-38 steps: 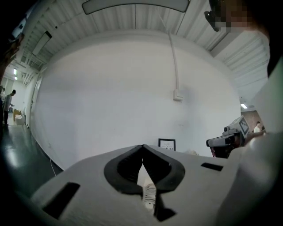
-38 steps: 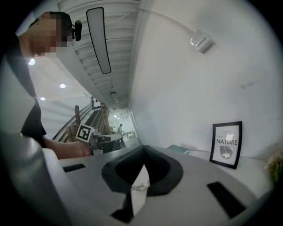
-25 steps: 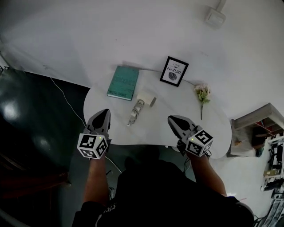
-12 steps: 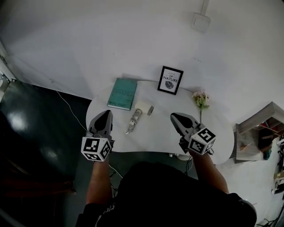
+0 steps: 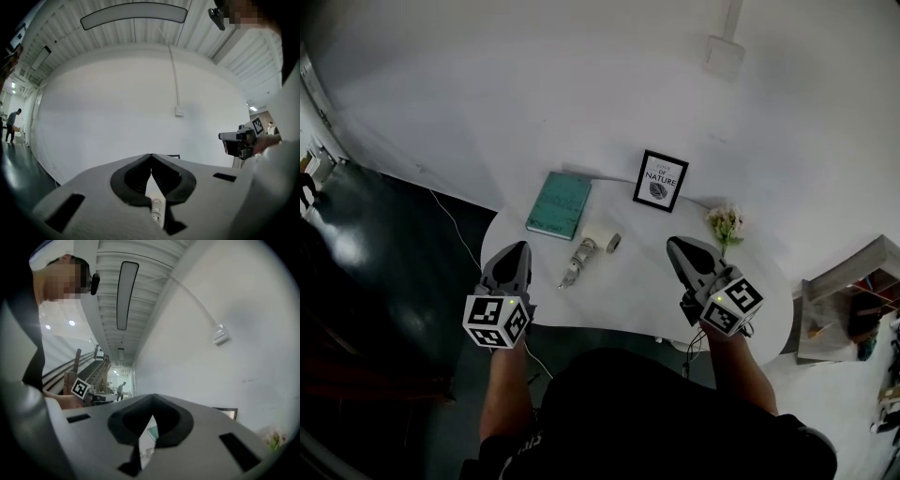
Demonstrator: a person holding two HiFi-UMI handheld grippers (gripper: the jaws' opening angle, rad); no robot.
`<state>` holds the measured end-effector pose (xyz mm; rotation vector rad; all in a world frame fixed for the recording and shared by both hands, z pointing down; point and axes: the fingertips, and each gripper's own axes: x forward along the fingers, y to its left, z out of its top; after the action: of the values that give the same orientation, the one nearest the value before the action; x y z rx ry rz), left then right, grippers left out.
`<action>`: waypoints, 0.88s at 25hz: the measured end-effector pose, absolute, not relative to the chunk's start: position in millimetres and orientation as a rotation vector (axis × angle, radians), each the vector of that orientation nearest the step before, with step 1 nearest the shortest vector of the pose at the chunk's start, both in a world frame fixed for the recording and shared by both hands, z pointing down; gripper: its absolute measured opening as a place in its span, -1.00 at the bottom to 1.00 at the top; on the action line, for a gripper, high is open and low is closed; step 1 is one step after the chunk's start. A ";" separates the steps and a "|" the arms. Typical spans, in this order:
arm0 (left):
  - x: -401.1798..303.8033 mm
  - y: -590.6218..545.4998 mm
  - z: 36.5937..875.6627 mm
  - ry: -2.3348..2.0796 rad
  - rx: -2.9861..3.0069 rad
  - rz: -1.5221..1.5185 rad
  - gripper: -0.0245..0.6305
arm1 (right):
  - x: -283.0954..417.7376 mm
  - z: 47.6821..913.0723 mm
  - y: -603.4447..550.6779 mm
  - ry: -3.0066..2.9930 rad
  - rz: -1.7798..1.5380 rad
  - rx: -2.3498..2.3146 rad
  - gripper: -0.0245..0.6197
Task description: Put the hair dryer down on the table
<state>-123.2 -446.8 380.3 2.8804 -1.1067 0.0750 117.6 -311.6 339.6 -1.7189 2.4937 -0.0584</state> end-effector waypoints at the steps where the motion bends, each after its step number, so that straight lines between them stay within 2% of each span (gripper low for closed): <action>1: -120.9 -447.6 379.6 -1.101 2.875 0.074 -0.90 | 120.8 337.6 -310.1 2.488 -0.059 -1.716 -0.91; 10: -86.5 -457.0 377.9 -1.027 2.892 0.091 -0.90 | 121.2 325.4 -309.2 2.524 -0.010 -1.718 -0.91; 22: -91.3 -457.3 398.1 -1.012 2.873 0.169 -0.90 | 147.6 331.9 -287.8 2.450 -0.038 -1.795 -0.91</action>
<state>-91.3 -457.3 398.1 2.8735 -1.0117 0.1694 147.6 -287.8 331.9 -1.7950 2.4505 -0.0378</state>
